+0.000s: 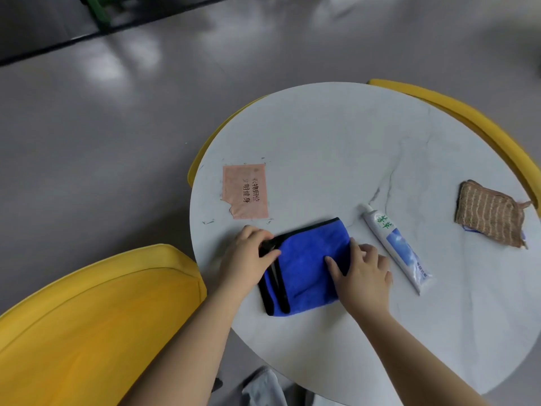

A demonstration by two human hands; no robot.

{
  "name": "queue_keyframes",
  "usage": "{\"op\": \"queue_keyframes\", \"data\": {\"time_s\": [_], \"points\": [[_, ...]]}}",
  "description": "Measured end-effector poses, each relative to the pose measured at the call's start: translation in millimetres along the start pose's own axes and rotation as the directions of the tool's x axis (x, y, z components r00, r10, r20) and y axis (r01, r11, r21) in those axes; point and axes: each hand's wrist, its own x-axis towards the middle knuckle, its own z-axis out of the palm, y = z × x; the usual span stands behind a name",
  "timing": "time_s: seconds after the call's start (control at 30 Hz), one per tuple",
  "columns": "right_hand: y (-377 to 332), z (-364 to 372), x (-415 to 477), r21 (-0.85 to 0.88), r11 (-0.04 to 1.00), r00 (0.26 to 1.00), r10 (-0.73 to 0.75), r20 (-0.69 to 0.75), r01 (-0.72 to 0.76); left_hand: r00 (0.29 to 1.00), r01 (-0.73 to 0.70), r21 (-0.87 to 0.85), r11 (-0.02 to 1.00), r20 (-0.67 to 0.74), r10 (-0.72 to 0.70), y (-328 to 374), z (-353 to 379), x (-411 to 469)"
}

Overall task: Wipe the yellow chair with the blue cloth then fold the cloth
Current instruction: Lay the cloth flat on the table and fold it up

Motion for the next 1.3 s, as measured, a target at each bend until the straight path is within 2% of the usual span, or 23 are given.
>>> {"op": "queue_keyframes", "data": {"time_s": [0.03, 0.1, 0.17, 0.23, 0.33, 0.43, 0.5, 0.57, 0.6, 0.67, 0.73, 0.83, 0.9, 0.93, 1.0, 1.07, 1.1, 1.2, 1.3], "points": [[0.5, -0.2, -1.5, 0.040, 0.999, 1.000, 0.009, -0.028, -0.007, 0.996, -0.050, 0.116, 0.992, -0.066, 0.058, -3.3, 2.9, -0.8], [3.3, -2.3, -4.3, 0.129, 0.991, 0.994, 0.049, -0.099, -0.035, 0.983, -0.070, 0.188, 0.980, -0.156, 0.100, -5.0, 4.2, -0.4], [7.3, -3.4, -8.2, 0.142, 0.985, 0.990, 0.111, -0.093, -0.097, 0.978, -0.086, 0.175, 0.981, -0.175, 0.117, -4.1, 3.3, 2.2], [12.5, -2.5, -11.5, 0.155, 0.975, 0.987, 0.161, -0.016, -0.156, 0.978, -0.102, 0.173, 0.980, -0.163, 0.131, -4.0, 1.1, 4.3], [16.3, -4.5, -10.9, 0.334, 0.921, 0.980, 0.182, 0.081, -0.199, 0.984, -0.083, 0.121, 0.989, -0.147, 0.101, -5.3, -5.1, 3.7], [9.5, -12.8, -13.2, 0.468, 0.871, 0.983, 0.182, -0.023, -0.151, 0.986, -0.072, 0.053, 0.996, -0.149, 0.080, -8.9, -9.9, -0.9], [-1.7, -21.7, -20.0, 0.433, 0.900, 0.983, 0.125, -0.133, -0.056, 0.984, -0.087, 0.029, 0.996, -0.153, 0.090, -12.7, -12.4, -5.5], [-14.8, -29.7, -30.6, 0.325, 0.943, 0.972, 0.011, -0.236, 0.068, 0.981, -0.104, 0.011, 0.995, -0.166, 0.104, -14.6, -14.9, -11.5], [-21.5, -32.0, -36.3, 0.241, 0.958, 0.949, -0.077, -0.306, 0.155, 0.980, -0.103, 0.004, 0.995, -0.168, 0.103, -15.0, -16.0, -14.3], [-32.4, -28.2, -46.3, 0.020, 0.939, 0.857, -0.305, -0.416, 0.344, 0.983, -0.093, -0.010, 0.996, -0.157, 0.090, -16.4, -17.1, -17.6], [-39.6, -10.9, -55.3, -0.165, 0.858, 0.757, -0.509, -0.410, 0.487, 0.985, -0.068, -0.010, 0.998, -0.158, 0.066, -19.0, -16.4, -17.4], [-46.9, 22.5, -70.9, -0.230, 0.736, 0.689, -0.677, -0.260, 0.637, 0.939, -0.091, 0.029, 0.995, -0.331, 0.095, -17.1, -19.3, -14.9], [-50.0, 40.4, -79.9, -0.229, 0.691, 0.674, -0.722, -0.157, 0.686, 0.902, -0.151, 0.046, 0.987, -0.401, 0.157, -9.2, -23.7, -11.5], [-51.1, 46.3, -83.0, -0.233, 0.686, 0.678, -0.724, -0.127, 0.689, 0.904, -0.200, 0.045, 0.979, -0.376, 0.203, -4.7, -25.0, -9.1], [-49.7, 52.8, -85.9, -0.246, 0.691, 0.690, -0.716, -0.105, 0.679, 0.924, -0.316, 0.081, 0.945, -0.200, 0.326, -2.0, -21.0, -3.8], [-43.2, 55.1, -90.1, -0.266, 0.688, 0.689, -0.717, -0.108, 0.675, 0.921, -0.378, 0.245, 0.893, -0.001, 0.390, -10.0, -11.0, -2.5], [-39.6, 54.6, -93.1, -0.266, 0.691, 0.692, -0.714, -0.106, 0.673, 0.927, -0.367, 0.314, 0.876, 0.042, 0.374, -16.6, -6.3, -3.1], [-29.9, 52.3, -99.1, -0.245, 0.714, 0.721, -0.689, -0.077, 0.656, 0.965, -0.244, 0.387, 0.889, 0.004, 0.262, -31.6, 3.1, -7.8], [-23.8, 48.9, -94.4, -0.248, 0.712, 0.731, -0.682, -0.024, 0.657, 0.980, -0.180, 0.468, 0.865, 0.011, 0.198, -32.3, 10.6, -10.7]]}}
